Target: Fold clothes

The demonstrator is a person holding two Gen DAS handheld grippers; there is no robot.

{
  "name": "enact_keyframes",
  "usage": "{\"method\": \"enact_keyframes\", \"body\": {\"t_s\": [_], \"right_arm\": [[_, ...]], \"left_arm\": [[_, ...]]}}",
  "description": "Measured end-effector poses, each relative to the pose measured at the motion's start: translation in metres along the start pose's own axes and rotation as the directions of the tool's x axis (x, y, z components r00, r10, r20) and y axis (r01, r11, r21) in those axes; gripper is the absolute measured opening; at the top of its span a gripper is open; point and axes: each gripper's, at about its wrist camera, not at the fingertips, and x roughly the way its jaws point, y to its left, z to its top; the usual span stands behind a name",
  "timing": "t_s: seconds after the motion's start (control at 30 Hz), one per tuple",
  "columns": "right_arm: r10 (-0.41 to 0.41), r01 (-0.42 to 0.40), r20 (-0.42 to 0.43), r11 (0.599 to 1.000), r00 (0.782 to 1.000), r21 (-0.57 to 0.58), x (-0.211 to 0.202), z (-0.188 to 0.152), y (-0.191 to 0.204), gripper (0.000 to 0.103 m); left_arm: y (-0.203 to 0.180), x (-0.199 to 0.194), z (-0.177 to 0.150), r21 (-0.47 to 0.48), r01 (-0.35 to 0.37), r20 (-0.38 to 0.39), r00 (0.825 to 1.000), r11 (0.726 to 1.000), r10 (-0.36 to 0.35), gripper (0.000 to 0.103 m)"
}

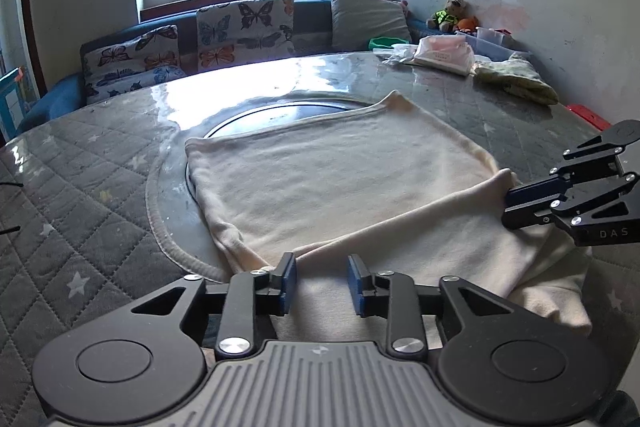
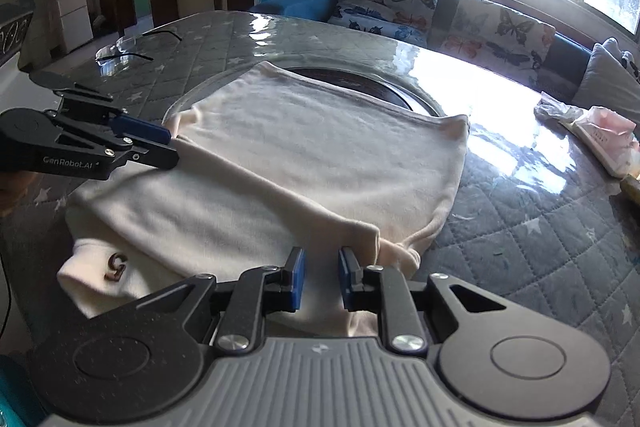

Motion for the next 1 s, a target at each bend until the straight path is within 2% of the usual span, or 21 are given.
{"method": "enact_keyframes", "body": {"t_s": [0.13, 0.27, 0.4, 0.63, 0.8, 1.0], "right_arm": [[0.019, -0.019, 0.012, 0.999, 1.000, -0.030, -0.009, 0.001, 0.008, 0.024], [0.047, -0.047, 0.002, 0.998, 0.999, -0.051, -0.009, -0.003, 0.017, 0.025], [0.043, -0.043, -0.005, 0.997, 0.999, -0.063, -0.008, -0.008, 0.020, 0.027], [0.031, -0.031, -0.001, 0.994, 1.000, -0.108, -0.026, -0.009, 0.021, 0.032], [0.040, -0.042, -0.020, 0.990, 0.999, -0.134, -0.036, -0.016, 0.023, 0.036], [0.046, -0.052, -0.037, 0.985, 0.998, -0.167, -0.045, -0.025, 0.027, 0.039]], "left_arm": [[-0.011, -0.014, -0.003, 0.039, 0.020, 0.020, 1.000, 0.999, -0.020, 0.037], [-0.026, -0.020, -0.014, 0.090, 0.046, 0.012, 0.999, 0.995, -0.047, 0.040], [-0.033, -0.017, -0.024, 0.116, 0.040, -0.016, 0.999, 0.992, -0.039, 0.041], [-0.032, -0.048, -0.027, 0.160, 0.077, 0.017, 0.997, 0.984, -0.081, 0.041], [-0.040, -0.071, -0.044, 0.262, 0.100, 0.009, 0.994, 0.960, -0.106, 0.041], [-0.055, -0.077, -0.062, 0.382, 0.105, -0.005, 0.994, 0.918, -0.112, 0.041]]}}
